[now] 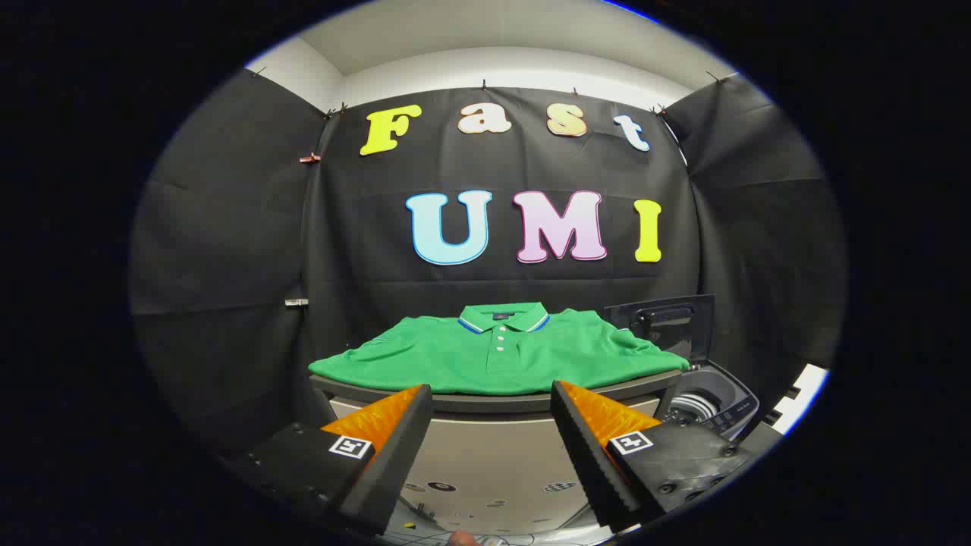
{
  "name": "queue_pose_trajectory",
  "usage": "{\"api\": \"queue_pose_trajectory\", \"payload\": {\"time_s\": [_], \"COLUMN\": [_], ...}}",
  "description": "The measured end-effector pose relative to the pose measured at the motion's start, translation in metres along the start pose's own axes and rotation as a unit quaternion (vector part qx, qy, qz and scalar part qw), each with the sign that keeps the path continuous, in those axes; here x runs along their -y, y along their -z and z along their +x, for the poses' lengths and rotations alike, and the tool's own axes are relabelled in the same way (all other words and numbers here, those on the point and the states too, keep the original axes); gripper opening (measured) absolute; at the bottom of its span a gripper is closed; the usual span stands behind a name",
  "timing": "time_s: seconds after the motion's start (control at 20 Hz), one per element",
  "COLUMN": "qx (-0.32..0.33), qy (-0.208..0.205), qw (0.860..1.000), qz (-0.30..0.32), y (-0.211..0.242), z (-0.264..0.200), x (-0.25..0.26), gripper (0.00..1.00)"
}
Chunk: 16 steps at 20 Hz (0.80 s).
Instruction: Put the clothes into the washing machine and then close the washing machine lid.
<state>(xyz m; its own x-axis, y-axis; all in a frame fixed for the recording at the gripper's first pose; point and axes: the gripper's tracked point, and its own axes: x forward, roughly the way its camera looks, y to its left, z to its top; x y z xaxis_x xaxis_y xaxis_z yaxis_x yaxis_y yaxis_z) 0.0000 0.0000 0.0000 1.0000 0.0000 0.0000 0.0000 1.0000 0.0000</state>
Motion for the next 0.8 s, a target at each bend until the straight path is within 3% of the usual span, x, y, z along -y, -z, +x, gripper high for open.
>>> {"api": "queue_pose_trajectory", "payload": {"time_s": [0.8], "qx": [-0.008], "qy": [-0.003], "qw": [1.000], "qz": [0.006], "y": [0.0004], "z": [0.0009], "x": [-0.0007], "gripper": [0.98]}}
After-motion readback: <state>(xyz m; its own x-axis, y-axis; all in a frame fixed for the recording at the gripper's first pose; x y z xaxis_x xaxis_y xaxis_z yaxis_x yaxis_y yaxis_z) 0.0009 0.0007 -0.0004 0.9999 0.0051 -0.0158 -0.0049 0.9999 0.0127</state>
